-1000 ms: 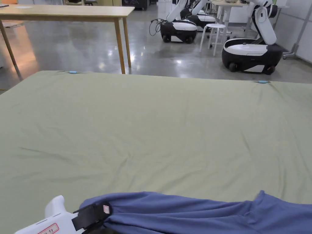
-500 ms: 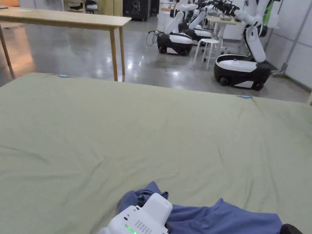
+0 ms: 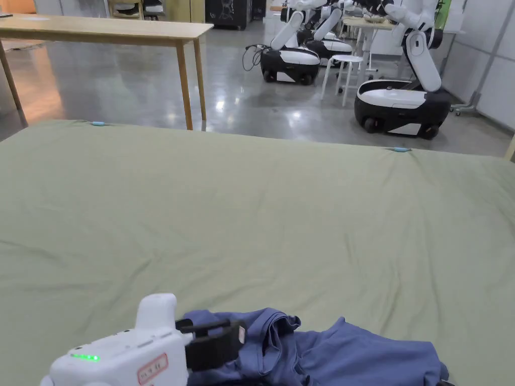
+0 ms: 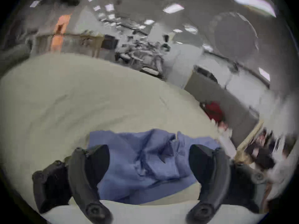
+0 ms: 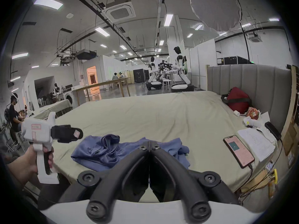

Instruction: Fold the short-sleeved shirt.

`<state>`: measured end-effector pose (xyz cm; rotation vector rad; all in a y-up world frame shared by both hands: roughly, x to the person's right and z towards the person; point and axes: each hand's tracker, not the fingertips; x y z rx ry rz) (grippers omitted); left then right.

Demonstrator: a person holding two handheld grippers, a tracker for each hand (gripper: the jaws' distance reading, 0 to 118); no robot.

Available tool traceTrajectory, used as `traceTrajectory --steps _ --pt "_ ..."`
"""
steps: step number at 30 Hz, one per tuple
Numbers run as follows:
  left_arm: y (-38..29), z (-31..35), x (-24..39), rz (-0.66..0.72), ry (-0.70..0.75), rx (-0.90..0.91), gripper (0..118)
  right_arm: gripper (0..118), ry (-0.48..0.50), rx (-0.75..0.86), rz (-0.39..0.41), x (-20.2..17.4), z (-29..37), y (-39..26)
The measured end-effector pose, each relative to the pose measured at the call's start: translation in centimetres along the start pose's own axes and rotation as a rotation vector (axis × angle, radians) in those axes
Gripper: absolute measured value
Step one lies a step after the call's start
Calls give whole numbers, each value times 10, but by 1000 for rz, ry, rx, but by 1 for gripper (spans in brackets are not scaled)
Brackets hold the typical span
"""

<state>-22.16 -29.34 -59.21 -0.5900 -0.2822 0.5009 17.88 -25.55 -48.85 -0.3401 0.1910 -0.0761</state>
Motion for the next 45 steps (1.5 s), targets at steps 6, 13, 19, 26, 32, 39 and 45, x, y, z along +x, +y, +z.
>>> traceTrajectory --steps 6,13,19,26,32,39,45 --pt "-6 -67 8 92 -46 -117 13 1 17 -22 -7 -1 -4 -4" --pt "-45 -131 46 148 -83 -234 13 1 -23 -35 -23 13 2 -6" --pt "-32 -102 40 137 -94 -167 13 1 -34 -41 -31 17 -2 -5" --pt "-14 -10 9 102 -135 52 66 1 6 -42 -18 -3 -8 -3" --pt "-24 36 -70 218 -24 25 118 1 36 -60 -16 -17 -21 -5" --pt "-45 -9 -113 559 -377 -21 118 1 62 -76 -1 -33 -26 -2" --pt "-47 -67 -86 557 -279 -197 27 1 34 -73 7 -37 -24 2"
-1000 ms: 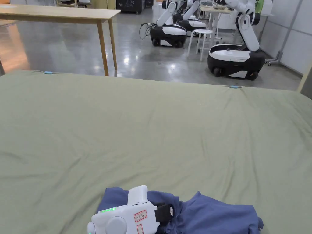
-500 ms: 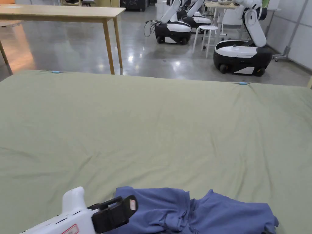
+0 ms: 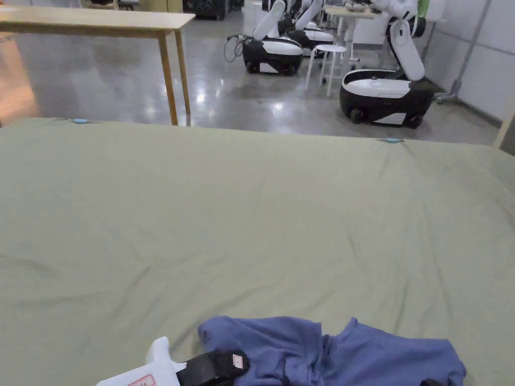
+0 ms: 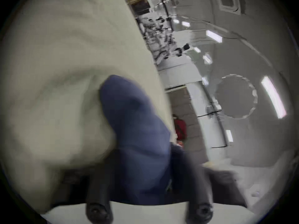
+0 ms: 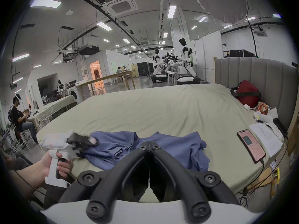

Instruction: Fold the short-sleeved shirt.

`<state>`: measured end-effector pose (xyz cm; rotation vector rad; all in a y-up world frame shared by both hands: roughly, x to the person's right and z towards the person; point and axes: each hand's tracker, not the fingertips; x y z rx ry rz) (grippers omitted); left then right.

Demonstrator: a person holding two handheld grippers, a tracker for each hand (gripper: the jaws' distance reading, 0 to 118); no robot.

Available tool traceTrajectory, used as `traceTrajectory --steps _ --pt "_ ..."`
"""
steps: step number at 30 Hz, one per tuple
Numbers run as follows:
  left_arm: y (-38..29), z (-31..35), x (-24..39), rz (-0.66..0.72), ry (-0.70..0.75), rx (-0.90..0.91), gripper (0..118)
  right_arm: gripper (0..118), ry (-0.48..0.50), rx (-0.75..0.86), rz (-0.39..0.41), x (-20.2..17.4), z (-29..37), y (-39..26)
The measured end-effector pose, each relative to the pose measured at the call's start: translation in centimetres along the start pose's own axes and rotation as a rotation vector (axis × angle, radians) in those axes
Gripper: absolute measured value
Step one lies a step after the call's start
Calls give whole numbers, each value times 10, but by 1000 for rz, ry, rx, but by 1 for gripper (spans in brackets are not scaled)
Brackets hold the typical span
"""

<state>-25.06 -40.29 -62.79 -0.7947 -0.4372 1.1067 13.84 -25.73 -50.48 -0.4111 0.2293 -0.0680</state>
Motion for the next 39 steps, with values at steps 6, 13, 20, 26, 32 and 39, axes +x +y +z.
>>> traceTrajectory --steps 6,13,20,26,32,39 --pt "-5 41 12 -86 45 156 15 1 -26 16 19 -1 9 7" --pt "5 109 57 -524 395 287 13 1 0 26 17 -4 10 7" --pt "-48 27 169 -1044 476 95 13 1 1 24 43 -7 18 -1" --pt "-127 -99 194 -1228 517 -98 13 1 -40 35 26 9 33 -10" --pt "-148 -130 181 -1267 565 -163 66 1 -69 42 1 30 40 -11" --pt "-85 -57 208 -902 183 -8 89 1 -61 50 -33 44 37 -13"
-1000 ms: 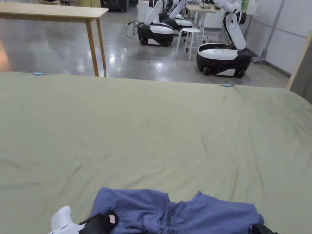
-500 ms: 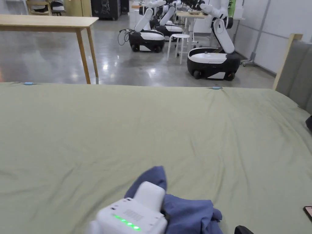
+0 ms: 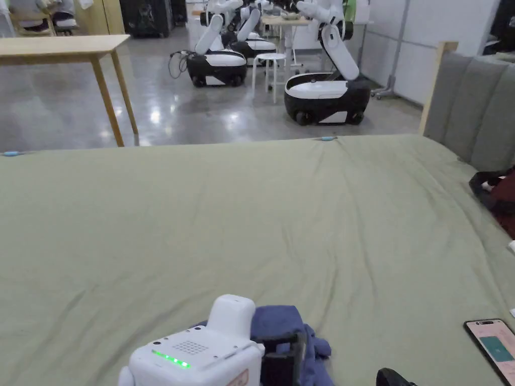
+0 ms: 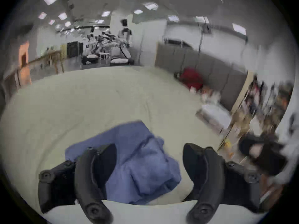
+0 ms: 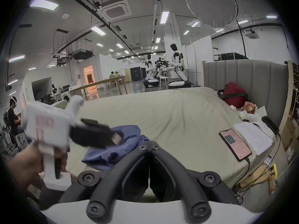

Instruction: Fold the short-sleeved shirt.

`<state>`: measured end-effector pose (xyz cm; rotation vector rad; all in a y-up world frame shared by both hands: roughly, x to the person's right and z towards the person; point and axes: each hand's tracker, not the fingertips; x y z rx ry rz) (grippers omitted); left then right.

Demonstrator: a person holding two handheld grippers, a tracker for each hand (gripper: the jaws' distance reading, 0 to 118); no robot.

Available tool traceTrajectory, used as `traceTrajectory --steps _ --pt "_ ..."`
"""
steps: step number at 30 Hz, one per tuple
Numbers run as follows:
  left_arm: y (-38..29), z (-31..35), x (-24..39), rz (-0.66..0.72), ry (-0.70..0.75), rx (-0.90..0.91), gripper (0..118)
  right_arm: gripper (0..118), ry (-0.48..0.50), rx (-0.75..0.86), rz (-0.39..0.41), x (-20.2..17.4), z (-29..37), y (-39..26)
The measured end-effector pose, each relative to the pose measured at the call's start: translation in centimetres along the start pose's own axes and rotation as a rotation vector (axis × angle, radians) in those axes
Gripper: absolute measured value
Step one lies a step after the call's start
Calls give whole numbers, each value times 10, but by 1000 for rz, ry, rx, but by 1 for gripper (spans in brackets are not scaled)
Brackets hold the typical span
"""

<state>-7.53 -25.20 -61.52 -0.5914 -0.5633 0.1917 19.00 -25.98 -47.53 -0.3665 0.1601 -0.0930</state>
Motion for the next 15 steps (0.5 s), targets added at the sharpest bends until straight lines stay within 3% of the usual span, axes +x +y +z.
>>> traceTrajectory --steps 3,5,7,10,12,15 --pt "7 -5 -36 141 64 -34 87 1 9 0 -15 3 -1 -2" --pt "2 -15 -57 304 -8 -23 63 1 13 -8 -22 5 -5 -3" --pt "-9 -39 -62 421 -93 -59 20 1 24 -18 -33 6 -9 -3" --pt "-35 -69 -47 440 -140 -139 18 1 28 -27 -39 7 -13 0" --pt "-54 -84 -24 458 -254 -131 17 1 28 -29 -37 8 -13 2" --pt "-68 -105 -7 419 -204 -217 17 1 27 -58 -38 9 -18 5"
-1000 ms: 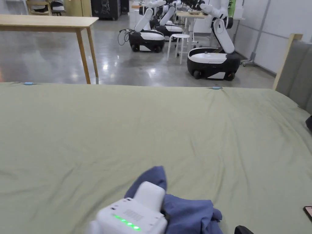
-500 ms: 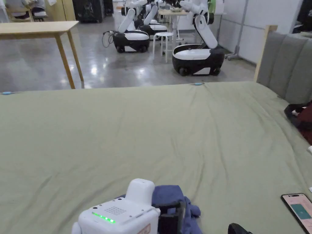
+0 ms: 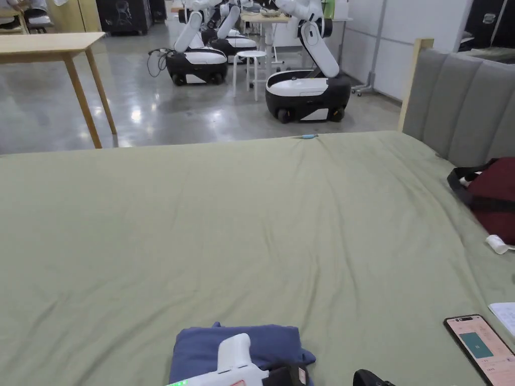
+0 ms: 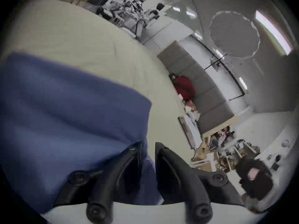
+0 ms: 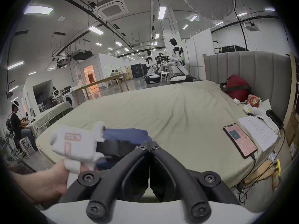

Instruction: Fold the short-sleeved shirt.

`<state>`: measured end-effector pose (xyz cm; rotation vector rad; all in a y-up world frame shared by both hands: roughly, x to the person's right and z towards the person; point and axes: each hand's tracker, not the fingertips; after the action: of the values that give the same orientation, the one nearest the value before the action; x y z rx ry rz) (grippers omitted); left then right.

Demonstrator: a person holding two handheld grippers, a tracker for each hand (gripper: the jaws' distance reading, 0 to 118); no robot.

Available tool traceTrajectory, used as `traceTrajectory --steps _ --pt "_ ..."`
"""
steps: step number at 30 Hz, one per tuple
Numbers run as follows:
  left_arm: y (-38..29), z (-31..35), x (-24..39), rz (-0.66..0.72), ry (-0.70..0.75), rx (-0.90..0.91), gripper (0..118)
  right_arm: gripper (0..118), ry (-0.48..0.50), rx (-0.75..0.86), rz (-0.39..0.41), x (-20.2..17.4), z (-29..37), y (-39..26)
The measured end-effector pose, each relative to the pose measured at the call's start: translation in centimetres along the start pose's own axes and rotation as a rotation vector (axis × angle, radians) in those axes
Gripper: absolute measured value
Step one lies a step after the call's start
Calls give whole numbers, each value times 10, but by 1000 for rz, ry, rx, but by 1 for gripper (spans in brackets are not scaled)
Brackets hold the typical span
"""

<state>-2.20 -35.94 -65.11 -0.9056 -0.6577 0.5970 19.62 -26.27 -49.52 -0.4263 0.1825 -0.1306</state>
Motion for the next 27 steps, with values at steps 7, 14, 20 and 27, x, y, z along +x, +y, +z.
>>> traceTrajectory --steps 7,14,20,27 --pt "14 69 4 -94 -79 114 17 1 108 -65 -61 -14 -41 11" --pt "15 167 -66 -80 91 218 95 1 257 -220 -206 -13 -139 -5" --pt "5 167 -139 241 -121 176 113 1 265 -343 -312 9 -168 -24" --pt "11 80 -141 408 -482 116 113 1 233 -296 -375 22 -161 -24"
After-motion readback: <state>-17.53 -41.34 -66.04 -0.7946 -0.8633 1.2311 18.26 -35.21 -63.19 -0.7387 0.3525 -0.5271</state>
